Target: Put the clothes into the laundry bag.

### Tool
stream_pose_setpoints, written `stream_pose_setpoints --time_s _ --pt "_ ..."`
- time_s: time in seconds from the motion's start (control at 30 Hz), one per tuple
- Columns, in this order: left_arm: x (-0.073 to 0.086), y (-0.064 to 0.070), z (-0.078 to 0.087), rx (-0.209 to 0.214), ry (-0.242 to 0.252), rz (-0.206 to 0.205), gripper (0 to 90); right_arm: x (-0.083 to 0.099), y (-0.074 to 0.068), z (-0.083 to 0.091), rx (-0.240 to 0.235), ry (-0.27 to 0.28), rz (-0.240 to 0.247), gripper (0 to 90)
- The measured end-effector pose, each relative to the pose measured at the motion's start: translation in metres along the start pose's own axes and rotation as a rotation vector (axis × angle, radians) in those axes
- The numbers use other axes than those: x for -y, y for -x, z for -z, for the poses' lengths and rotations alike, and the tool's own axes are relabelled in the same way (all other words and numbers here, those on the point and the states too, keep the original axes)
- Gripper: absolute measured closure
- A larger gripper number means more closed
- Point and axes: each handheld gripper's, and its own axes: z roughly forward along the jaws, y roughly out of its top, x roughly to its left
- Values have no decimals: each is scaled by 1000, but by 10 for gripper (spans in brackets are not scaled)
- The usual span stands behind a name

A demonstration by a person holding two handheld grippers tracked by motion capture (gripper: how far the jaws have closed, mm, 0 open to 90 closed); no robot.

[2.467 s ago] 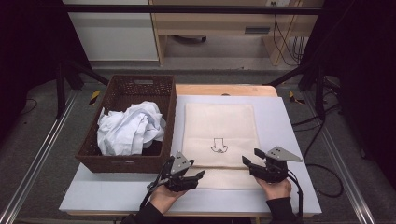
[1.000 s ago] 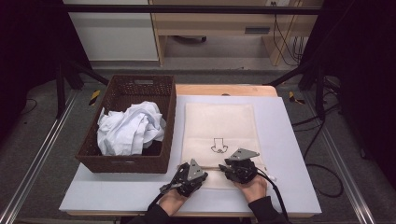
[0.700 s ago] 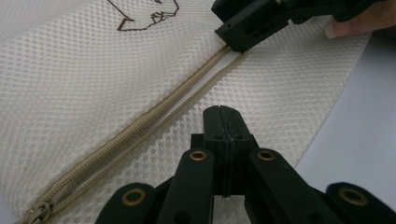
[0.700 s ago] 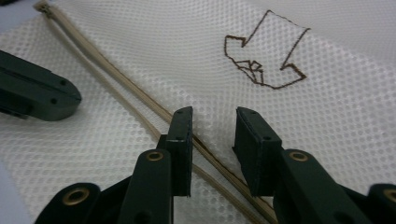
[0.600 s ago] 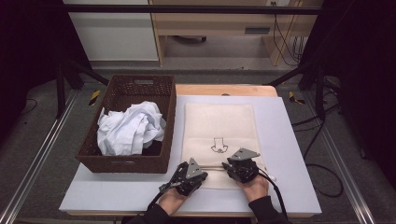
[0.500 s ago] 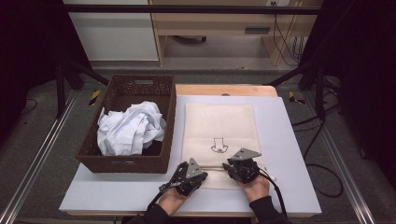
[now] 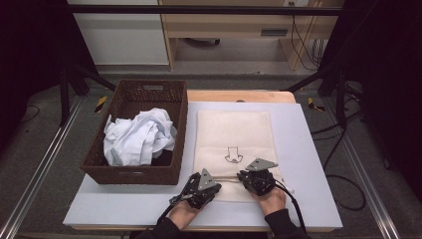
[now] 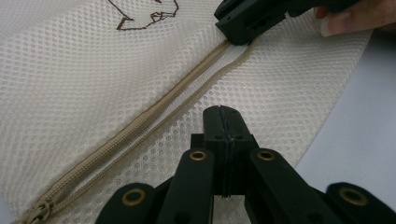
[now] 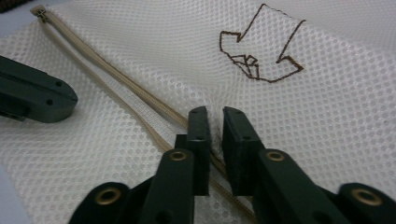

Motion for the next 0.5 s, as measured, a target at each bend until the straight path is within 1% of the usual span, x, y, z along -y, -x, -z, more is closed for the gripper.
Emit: stream_pose_setpoints --time_s 0.03,0.1,0.2,0.23,0.27,0.33,0.37,0.4,0.43,0.47,0.5 --pt "0 0 0 0 1 -1 890 0 1 0 -4 2 3 845" --pt "0 0 0 -1 0 -1 890 -1 2 0 -4 2 -9 866" --pt "0 0 0 3 -2 2 890 -1 3 0 -12 8 -8 875" --pt "0 0 0 2 -2 1 890 -1 4 1 -12 15 0 876" --pt "0 0 0 1 -2 -1 889 -1 4 2 -11 15 -8 876" --pt "-1 1 0 -7 -3 -4 889 -2 5 4 -17 38 -6 877" --pt "-1 1 0 -6 -6 -7 888 -3 5 5 -21 41 -18 877" --pt "-2 1 1 -1 -11 -2 885 -3 6 6 -21 47 -14 877" --pt "-3 1 2 13 -17 0 872 -3 7 7 -26 51 -16 877" --pt "-6 1 3 16 -21 -6 852 -3 7 7 -30 52 -25 877" --pt "-8 2 5 8 -11 -17 842 -3 8 8 -39 50 -31 877"
